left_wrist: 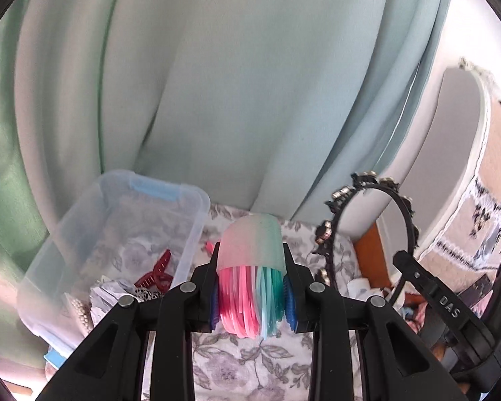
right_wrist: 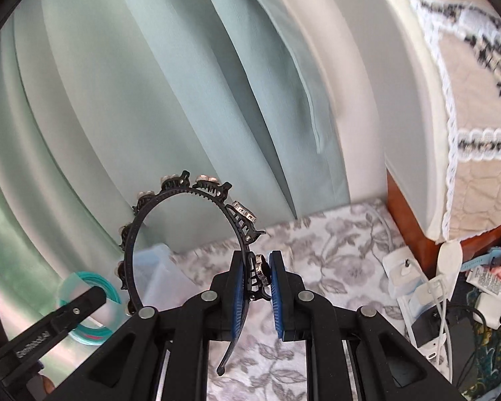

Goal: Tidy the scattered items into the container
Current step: 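Lift and carry the hair ties and headband over the clear box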

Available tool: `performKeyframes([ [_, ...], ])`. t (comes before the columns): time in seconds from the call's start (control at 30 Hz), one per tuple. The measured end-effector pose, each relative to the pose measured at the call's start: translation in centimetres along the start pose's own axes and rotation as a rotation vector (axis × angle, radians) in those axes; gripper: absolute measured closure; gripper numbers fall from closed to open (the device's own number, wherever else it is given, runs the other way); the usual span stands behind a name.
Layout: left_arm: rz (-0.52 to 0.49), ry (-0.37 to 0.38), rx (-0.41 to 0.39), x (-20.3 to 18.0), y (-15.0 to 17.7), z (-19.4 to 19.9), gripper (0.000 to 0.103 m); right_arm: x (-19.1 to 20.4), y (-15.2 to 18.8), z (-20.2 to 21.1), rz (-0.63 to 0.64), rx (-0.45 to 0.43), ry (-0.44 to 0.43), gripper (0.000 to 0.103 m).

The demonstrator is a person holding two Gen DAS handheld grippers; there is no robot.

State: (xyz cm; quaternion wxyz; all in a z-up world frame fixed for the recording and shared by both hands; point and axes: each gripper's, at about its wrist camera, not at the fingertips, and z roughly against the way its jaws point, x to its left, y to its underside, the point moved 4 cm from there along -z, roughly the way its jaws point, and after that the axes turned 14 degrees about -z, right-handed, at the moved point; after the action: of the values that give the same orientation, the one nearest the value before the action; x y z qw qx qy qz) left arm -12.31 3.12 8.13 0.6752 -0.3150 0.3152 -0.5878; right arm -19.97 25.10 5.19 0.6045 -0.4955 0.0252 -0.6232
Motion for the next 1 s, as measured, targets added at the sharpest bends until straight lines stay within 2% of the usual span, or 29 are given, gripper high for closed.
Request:
performKeyframes([
  [0.17, 0.025, -0.004, -0.047, 0.7, -0.2, 2.6, 0.072, 2.2, -0.6, 3.5, 0.02, -0.057, -0.038, 0.087],
  [0.4, 0.033, 0.008, -0.1, 1.5, -0.8, 4.9, 0.072, 4.4, -0.4, 6.1, 0.024, -0.092, -0.08, 0.087],
  [1.0, 0.108, 0.019, -0.148, 5.3, -0.2, 7.9, 0.072, 10.0, 1.7, 8.4, 0.126, -0.1, -0.128, 0.087],
])
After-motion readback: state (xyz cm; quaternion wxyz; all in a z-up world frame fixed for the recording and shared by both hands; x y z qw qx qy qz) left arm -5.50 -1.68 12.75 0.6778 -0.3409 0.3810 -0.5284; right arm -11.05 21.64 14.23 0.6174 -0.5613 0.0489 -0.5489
